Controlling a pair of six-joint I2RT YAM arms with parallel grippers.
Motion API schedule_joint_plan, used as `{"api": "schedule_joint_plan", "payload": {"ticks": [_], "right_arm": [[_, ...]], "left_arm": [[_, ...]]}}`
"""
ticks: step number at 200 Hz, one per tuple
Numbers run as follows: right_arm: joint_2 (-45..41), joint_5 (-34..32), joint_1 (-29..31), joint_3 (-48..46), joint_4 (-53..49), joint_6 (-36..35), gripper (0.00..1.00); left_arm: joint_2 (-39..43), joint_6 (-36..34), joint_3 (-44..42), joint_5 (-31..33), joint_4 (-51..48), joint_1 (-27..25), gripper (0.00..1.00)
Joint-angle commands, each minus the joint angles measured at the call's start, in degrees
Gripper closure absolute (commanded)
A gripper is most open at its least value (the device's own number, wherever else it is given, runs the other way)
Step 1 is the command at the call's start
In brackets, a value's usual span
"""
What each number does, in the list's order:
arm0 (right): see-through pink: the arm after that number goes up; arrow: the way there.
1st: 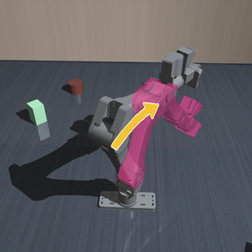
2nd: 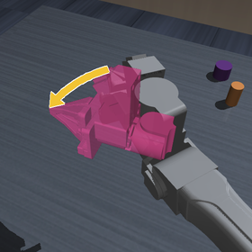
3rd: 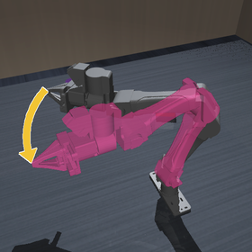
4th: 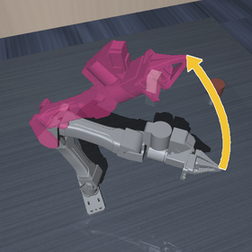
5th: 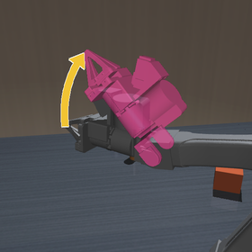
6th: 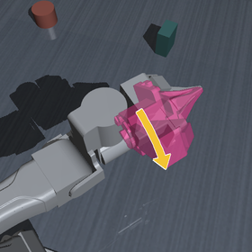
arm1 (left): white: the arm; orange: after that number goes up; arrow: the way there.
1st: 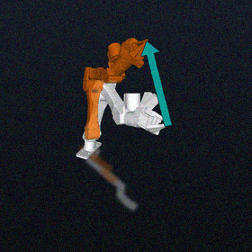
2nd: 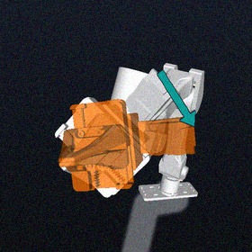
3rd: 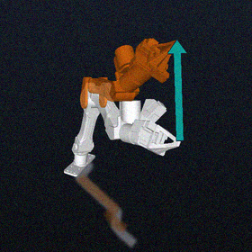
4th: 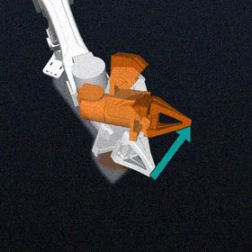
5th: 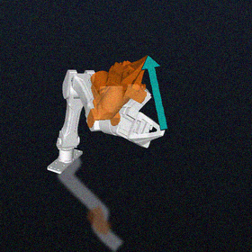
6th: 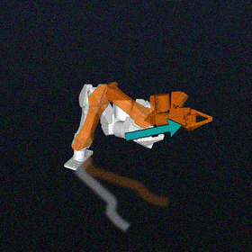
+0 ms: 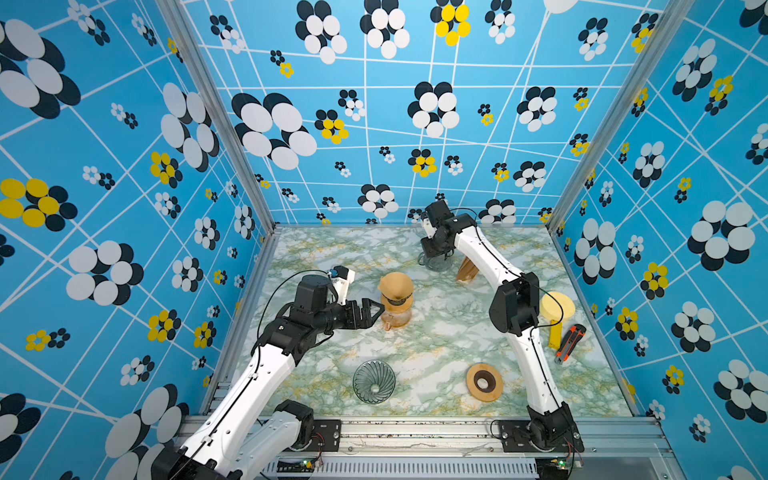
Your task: Place the coffee filter in the dripper
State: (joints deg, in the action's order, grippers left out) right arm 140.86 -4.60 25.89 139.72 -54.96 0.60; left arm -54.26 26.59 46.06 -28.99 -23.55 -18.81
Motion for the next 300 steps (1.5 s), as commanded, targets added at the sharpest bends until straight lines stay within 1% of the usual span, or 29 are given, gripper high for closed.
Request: {"api": "schedule_joint_plan", "payload": {"ticks": [1,63,138,183,241,300], "right_arm": [[1.8,0.4,-0.3,1.5,-2.3,-0.5,0.76],[2.1,0.8,-0.3,1.5,-3.3,-0.9,0.81],[2.1,2.4,-0.2,0.7,-4.8,-0.9,0.83],[-0.4,4.3,0.1,-4.1,-3.0,-0.2,0.86],[-4.8,4.6,0.6,-11.1,-0.6,0.2,0.88],[-10.9,6.0,0.8,-17.9,1.4,1.0,0.90]], "left_arm": [[0.6,-0.3,-0.5,-0.3,0.1,0.2,0.01],[0.9,-0.2,-0.5,0.1,-0.3,0.1,0.01],[0.8,-0.1,-0.5,-0.3,-0.4,0.2,0.01],[0.8,-0.3,0.3,0.1,-1.0,0.2,0.01],[-0.3,0.2,0.4,-0.5,0.2,0.1,0.01],[0.2,0.1,0.4,-0.4,-0.1,0.1,0.01]]}}
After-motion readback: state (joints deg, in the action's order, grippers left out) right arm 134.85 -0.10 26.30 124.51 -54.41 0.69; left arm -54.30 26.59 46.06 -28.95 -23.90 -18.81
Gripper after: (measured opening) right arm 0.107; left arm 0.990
